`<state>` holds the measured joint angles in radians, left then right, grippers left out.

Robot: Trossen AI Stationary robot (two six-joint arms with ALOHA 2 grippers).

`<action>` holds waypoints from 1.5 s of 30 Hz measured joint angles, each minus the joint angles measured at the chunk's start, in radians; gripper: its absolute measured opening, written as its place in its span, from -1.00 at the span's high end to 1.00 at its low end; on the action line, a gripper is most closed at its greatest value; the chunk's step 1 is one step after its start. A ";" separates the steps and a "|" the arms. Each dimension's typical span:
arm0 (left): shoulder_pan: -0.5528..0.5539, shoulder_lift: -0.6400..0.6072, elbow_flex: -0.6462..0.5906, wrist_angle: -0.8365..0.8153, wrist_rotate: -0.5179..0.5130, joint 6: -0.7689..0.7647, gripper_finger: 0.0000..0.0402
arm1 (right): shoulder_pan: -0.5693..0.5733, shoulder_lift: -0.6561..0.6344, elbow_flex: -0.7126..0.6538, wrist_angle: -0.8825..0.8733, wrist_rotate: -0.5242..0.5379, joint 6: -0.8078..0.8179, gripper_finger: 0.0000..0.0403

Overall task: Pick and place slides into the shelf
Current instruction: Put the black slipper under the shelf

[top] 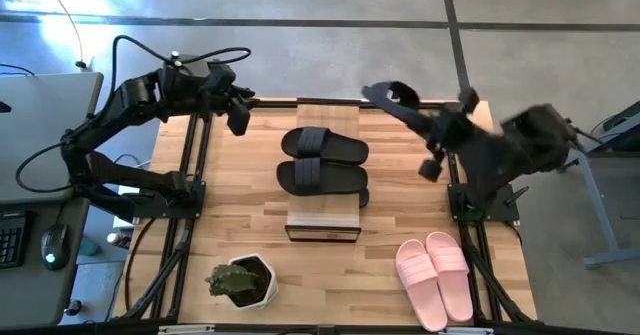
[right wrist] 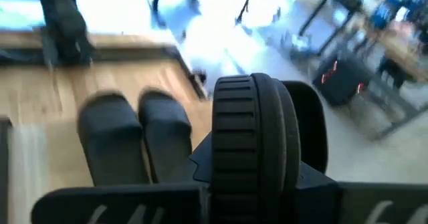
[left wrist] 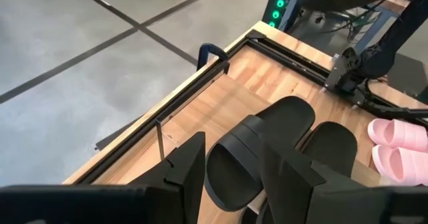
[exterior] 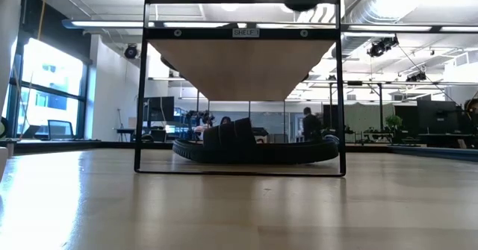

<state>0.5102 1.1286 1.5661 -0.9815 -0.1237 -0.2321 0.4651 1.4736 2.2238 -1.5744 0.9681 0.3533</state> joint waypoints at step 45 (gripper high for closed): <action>0.000 0.006 0.000 -0.004 0.001 0.018 0.39 | 0.122 -0.076 -1.360 0.579 -0.277 0.661 0.75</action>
<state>0.5102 1.1346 1.5658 -0.9853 -0.1230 -0.2142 0.5869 1.3975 0.8635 -0.9954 0.6912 1.0146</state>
